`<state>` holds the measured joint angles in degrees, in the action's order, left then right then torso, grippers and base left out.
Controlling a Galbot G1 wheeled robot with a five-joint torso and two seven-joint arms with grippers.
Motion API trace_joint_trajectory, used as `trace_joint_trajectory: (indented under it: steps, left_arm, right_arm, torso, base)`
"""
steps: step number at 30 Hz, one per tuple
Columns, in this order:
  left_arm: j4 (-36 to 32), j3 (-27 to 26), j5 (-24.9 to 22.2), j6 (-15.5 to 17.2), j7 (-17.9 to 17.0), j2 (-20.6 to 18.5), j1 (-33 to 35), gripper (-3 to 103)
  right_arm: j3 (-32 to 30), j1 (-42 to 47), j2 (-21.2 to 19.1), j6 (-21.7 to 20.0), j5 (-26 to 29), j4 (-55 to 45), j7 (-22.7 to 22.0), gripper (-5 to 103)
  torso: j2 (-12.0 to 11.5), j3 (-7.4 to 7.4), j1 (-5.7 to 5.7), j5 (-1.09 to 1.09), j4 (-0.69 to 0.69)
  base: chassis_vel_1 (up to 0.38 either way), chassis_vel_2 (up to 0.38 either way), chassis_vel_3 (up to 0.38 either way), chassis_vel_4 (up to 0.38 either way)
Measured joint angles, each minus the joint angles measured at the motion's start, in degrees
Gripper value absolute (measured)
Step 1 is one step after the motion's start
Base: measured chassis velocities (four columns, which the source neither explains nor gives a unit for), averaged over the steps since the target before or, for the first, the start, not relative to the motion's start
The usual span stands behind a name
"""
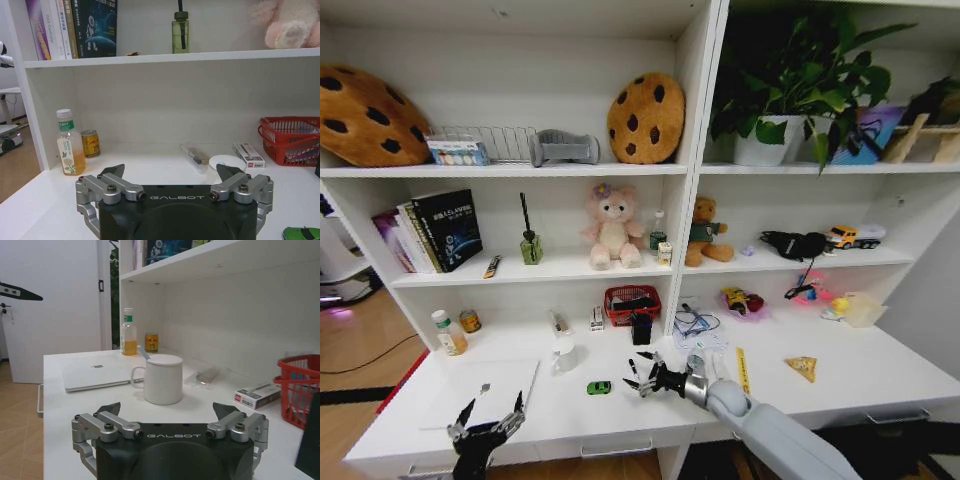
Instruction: Organize the objects on the table.
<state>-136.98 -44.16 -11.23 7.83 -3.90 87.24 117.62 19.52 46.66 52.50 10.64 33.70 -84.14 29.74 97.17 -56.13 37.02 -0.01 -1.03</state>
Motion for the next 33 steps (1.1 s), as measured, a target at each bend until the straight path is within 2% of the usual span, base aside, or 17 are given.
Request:
trace_joint_trajectory:
  steps: [13, 33]
  left_arm:
    - [0.35, -0.83, -1.19, 0.09, -0.17, 0.83, -0.88, 100]
    - [0.24, -1.15, -2.6, 0.16, -0.31, 1.48, -1.57, 100]
  right_arm:
    - [12.19, -10.89, 4.89, 3.32, -1.4, 10.63, 6.68, 100]
    - [17.93, -15.86, 12.23, 4.31, -3.02, 20.81, 7.59, 100]
  torso:
    - [0.0, 0.0, 0.0, 0.01, 0.02]
    - [0.0, 0.0, 0.0, 0.0, 0.01]
  base:
    - [0.0, 0.0, 0.0, 0.0]
    - [0.0, 0.0, 0.0, 0.0]
